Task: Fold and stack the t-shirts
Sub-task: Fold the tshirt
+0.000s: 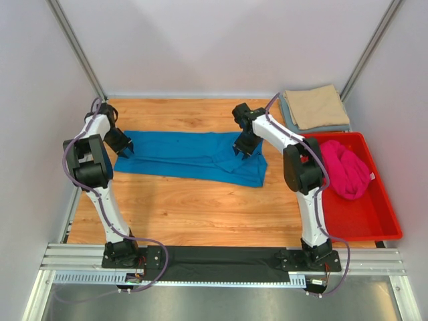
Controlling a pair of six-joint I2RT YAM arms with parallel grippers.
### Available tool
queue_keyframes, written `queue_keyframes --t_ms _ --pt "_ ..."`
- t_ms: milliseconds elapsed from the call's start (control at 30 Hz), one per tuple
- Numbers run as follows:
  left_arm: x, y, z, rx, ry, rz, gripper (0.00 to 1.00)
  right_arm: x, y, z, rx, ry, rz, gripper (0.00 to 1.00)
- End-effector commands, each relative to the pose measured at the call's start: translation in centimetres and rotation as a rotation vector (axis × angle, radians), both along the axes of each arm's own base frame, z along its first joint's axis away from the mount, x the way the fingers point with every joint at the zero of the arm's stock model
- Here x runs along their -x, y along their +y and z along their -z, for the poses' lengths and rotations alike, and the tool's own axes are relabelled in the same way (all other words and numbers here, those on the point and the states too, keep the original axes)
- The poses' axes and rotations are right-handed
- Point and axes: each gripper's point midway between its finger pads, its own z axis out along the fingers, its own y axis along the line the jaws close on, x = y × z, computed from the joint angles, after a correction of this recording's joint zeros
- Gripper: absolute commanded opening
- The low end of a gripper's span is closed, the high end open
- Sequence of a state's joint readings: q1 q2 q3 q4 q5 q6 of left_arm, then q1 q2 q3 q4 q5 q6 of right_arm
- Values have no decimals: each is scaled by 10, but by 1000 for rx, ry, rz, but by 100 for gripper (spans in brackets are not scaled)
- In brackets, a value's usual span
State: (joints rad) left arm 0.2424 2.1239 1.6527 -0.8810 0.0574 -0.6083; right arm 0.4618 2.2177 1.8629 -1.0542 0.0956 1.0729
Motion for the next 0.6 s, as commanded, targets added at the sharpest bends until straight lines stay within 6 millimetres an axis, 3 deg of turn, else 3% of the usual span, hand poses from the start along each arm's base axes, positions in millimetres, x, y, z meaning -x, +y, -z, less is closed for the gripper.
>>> queue_keyframes --t_ms 0,333,567 --pt "-12 3 -9 -18 -35 -14 40 -6 -26 -21 53 -59 22 36" --pt "-14 4 -12 -28 -37 -12 40 -13 -59 -15 109 -78 59 37" --pt "-14 6 -12 -38 -32 -10 40 -14 -64 -10 112 -76 70 37"
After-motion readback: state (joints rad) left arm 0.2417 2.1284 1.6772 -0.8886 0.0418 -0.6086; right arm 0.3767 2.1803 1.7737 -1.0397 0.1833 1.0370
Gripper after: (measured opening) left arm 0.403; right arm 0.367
